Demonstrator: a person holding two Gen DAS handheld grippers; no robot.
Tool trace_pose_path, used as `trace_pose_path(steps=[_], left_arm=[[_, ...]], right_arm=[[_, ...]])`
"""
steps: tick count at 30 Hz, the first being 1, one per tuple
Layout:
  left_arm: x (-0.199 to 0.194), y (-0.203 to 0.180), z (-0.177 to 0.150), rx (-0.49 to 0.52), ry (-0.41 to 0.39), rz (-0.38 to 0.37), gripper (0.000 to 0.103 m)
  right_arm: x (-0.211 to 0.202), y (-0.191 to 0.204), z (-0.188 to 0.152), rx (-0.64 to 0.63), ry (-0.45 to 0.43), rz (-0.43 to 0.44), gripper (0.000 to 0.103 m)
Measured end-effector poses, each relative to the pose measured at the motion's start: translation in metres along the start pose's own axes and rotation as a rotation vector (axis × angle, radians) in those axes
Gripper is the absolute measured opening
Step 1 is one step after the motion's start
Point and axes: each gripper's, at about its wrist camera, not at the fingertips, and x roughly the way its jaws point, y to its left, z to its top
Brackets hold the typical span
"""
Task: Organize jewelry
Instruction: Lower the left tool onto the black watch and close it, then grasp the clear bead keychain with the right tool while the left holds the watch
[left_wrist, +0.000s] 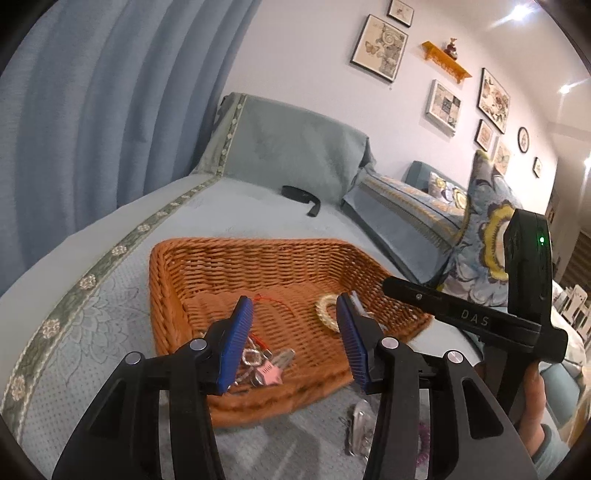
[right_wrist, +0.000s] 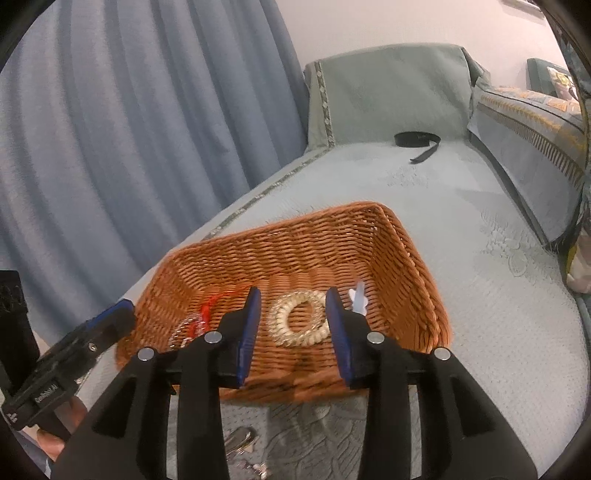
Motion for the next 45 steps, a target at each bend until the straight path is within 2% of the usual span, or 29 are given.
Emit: trace_pose_path(steps=[6,10,14,19,28,32,35,41,45], left_arm=[[-0.026,-0.012,-0.020,0.001,0.009,-0.024,0.045],[-0.053,-0.016,-0.045,-0.029,0.059,-0.064,0.045],[-0.068,-0.018,-0.073,-0.070,0.146,-0.091,0.045],[-0.062,-0.029,-0.086,-0.065,0.235,-0.056,0.044],[-0.049,-0.038,-0.096,-0.021,0.320,-0.021,0.043],[-0.040,-0.039,-0.103,-0.007,0.370,0.013,0.021],[-0.039,-0.037,-0.103,-0.011,0.368,0.022,0.013],[-0.044,-0.030,-0.103,-0.026,0.348,0.039,0.009],[-0.052,-0.018,-0.100,-0.059,0.322,0.087,0.009]], right_arm=[[-0.033,0.016,-0.018,-0.027,-0.032,0.022,0.033],[-0.051,0.019,-0.044,-0.015,-0.015,0.031,0.033],[-0.053,0.013,-0.071,0.031,0.049,0.034,0.033],[-0.057,0.011,-0.090,0.038,0.094,0.009,0.033],[-0.055,0.011,-0.096,0.035,0.125,0.021,0.033],[-0.053,0.016,-0.096,0.012,0.128,0.015,0.033],[-0.051,0.019,-0.096,-0.001,0.138,0.005,0.033],[-0.042,0.034,-0.090,-0.037,0.161,0.022,0.033],[-0.028,0.041,-0.087,-0.092,0.204,-0.046,0.033]])
